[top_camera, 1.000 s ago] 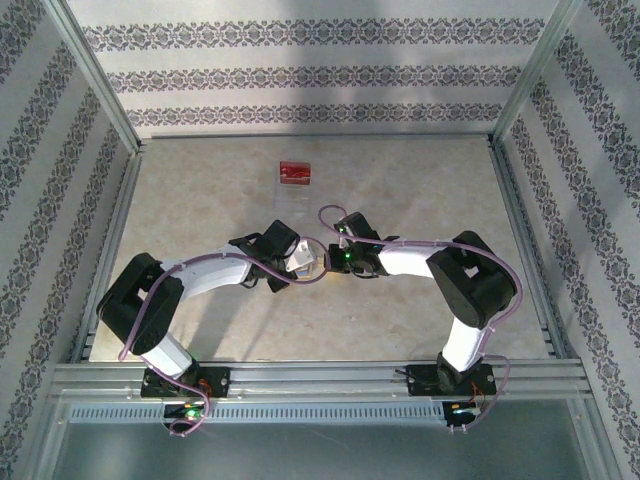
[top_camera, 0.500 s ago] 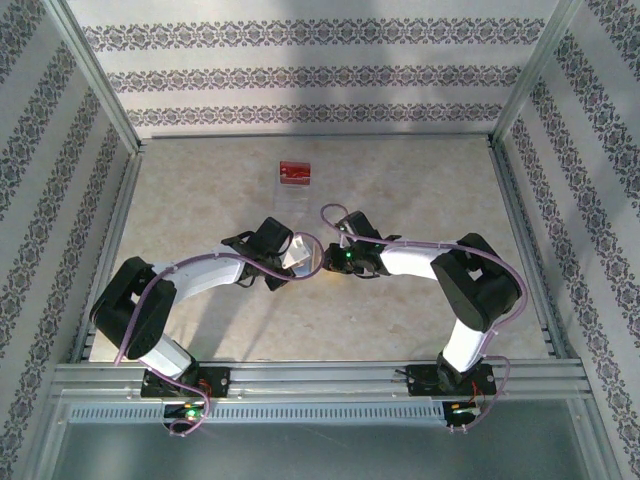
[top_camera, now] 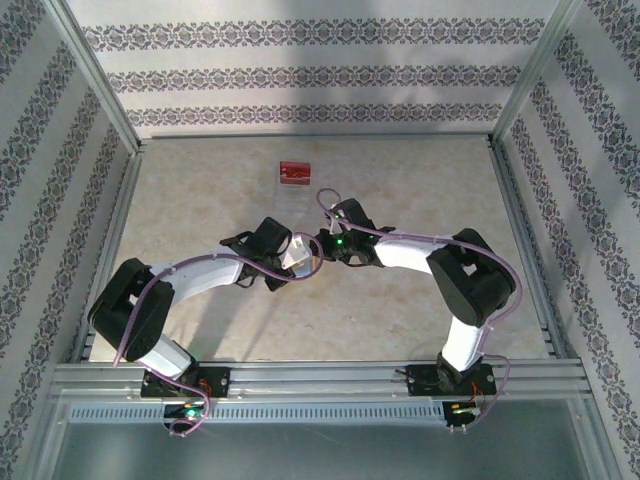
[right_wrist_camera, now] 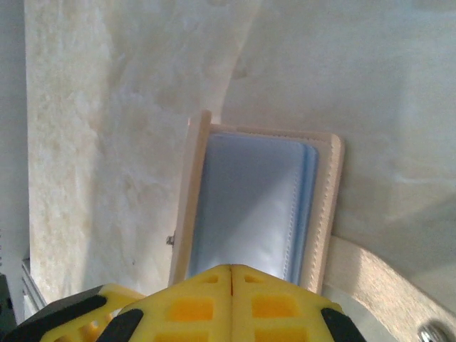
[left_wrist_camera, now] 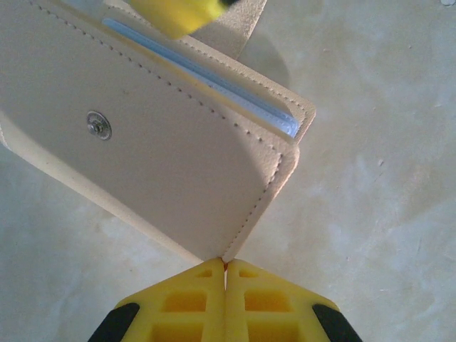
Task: Put the credit cards into the card holder
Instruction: Open the card holder at the center of the table.
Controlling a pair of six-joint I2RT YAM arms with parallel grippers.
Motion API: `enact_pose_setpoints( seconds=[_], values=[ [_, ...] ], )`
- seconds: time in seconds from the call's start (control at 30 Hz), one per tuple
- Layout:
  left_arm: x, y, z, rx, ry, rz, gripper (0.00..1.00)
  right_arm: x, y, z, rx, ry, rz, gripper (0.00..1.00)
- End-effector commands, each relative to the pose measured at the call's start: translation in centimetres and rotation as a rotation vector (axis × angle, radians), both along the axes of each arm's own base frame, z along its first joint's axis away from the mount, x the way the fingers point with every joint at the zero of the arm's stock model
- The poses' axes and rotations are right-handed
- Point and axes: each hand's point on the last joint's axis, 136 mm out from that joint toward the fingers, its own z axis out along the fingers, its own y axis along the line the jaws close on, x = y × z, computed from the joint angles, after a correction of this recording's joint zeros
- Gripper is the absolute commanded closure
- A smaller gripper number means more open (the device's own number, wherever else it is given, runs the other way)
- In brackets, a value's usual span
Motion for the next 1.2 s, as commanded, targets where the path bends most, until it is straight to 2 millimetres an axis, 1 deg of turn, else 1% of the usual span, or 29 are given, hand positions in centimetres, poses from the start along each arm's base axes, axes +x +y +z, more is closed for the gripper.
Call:
enact_pose_setpoints(
  seconds=[0.0, 0.07, 0.1, 0.13, 0.17, 0.2, 0.23, 0.3, 0.43, 0.57, 0.7, 0.8, 0.93, 0.97, 1.03, 1.17],
  values=[
    [0.0, 0.3, 0.6, -0.034, -0.006, 0.018, 1.0, -0.2, 2.1, 0.0, 0.056, 0.026, 0.035, 0.96],
    [0.0, 0.4, 0.7, -0.041, -0.005, 0.027, 0.99, -0.2, 3.0, 0.3, 0.074, 0.024, 0.051, 0.96],
    [0.0, 0.4, 0.9, -0.048, -0.002, 0.033, 0.85, -0.1, 3.4, 0.5, 0.081, 0.02, 0.056, 0.96],
    [0.0, 0.5, 1.2, -0.056, 0.0, 0.035, 0.67, -0.1, 3.6, 0.7, 0.088, 0.017, 0.061, 0.96],
    [-0.2, 0.4, 1.7, -0.072, 0.014, 0.029, 0.53, -0.1, 3.9, 1.0, 0.095, 0.012, 0.064, 0.96],
    [-0.6, 0.3, 2.4, -0.101, 0.041, 0.016, 0.46, -0.1, 4.1, 1.4, 0.103, 0.006, 0.068, 0.96],
    [-1.0, 0.3, 3.5, -0.14, 0.065, 0.0, 0.44, -0.1, 4.3, 1.5, 0.103, 0.003, 0.071, 0.95],
    [-1.2, 0.8, 5.3, -0.214, 0.099, 0.015, 0.42, -0.1, 4.8, 1.7, 0.106, 0.0, 0.08, 0.95],
    [0.2, 3.8, 8.3, -0.301, 0.078, 0.131, 0.4, -0.2, 6.2, 1.5, 0.112, 0.007, 0.106, 0.95],
    [1.3, 5.7, 10.1, -0.328, 0.028, 0.194, 0.39, -0.2, 7.9, 1.1, 0.095, 0.014, 0.143, 0.94],
    [2.1, 6.5, 10.9, -0.346, 0.008, 0.24, 0.4, -0.2, 9.3, 0.0, 0.055, 0.025, 0.176, 0.94],
    [2.0, 6.6, 10.5, -0.342, 0.012, 0.239, 0.46, -0.2, 9.9, -0.6, 0.002, 0.018, 0.201, 0.94],
    [1.9, 6.6, 9.4, -0.319, 0.021, 0.217, 0.5, 0.0, 9.5, -1.4, -0.066, 0.012, 0.203, 0.94],
    [1.9, 6.7, 9.1, -0.312, 0.021, 0.216, 0.51, 0.0, 9.3, -1.3, -0.07, 0.011, 0.2, 0.94],
    [2.1, 6.6, 8.6, -0.297, 0.022, 0.212, 0.54, 0.1, 9.0, -0.4, -0.062, -0.004, 0.195, 0.93],
    [1.9, 5.2, 7.4, -0.253, 0.031, 0.15, 0.56, 0.3, 7.9, 1.2, -0.057, -0.04, 0.175, 0.92]
  ],
)
